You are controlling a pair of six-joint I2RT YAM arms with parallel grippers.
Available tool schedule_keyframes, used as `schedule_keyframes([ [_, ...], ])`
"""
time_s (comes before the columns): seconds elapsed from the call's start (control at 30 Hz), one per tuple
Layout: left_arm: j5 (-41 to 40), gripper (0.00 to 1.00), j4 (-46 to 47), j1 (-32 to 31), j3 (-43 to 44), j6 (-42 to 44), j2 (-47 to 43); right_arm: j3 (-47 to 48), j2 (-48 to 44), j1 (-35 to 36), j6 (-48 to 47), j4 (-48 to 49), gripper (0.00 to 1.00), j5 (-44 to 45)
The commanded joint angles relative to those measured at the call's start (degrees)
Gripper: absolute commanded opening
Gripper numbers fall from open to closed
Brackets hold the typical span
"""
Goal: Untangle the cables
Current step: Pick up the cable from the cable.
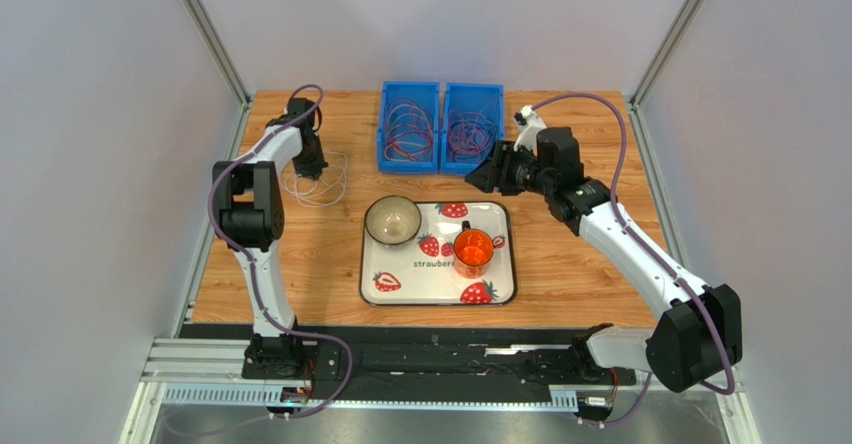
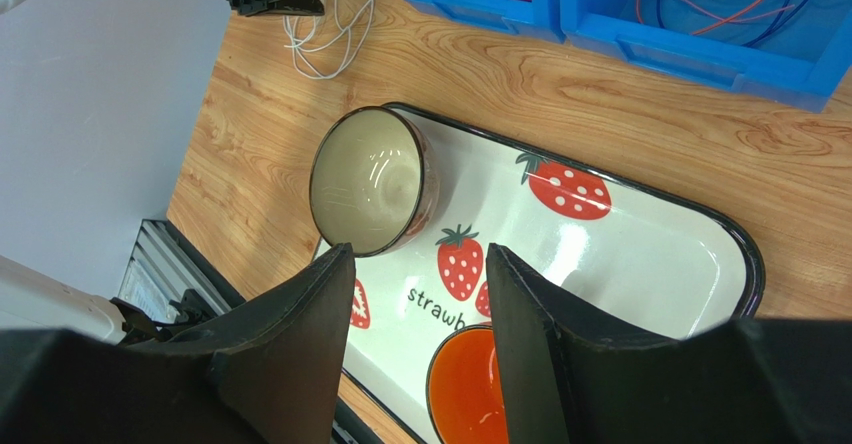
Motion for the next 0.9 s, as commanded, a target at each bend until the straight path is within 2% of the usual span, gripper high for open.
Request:
schedule_keyframes([
  [0.0,2.3,0.00,-2.1,0.1,2.0,-1.4,-8.8,3.5,0.1,1.1,0.0,0.3,0.55,1.0],
  [0.37,5.9,0.00,-12.3,-2.1,7.8,-1.7,-26.5,6.6,1.4,5.9,0.1,-0.6,0.55,3.2],
  [0.53,11.9,0.00,-15.2,-2.2,12.2,-1.4,-33.5,8.8,2.0,7.6,-0.4,-0.2,0.55,2.5],
  [0.73,17.9,0.00,-16.0,-2.2,21.5,0.0,-40.5,10.3,3.6,9.0,0.7,2.0,0.55,-1.2],
  [0.87,19.6,0.00,-15.7,-2.2,33.0,1.9,-42.2,11.9,4.9,10.9,1.2,2.6,0.55,-2.3],
])
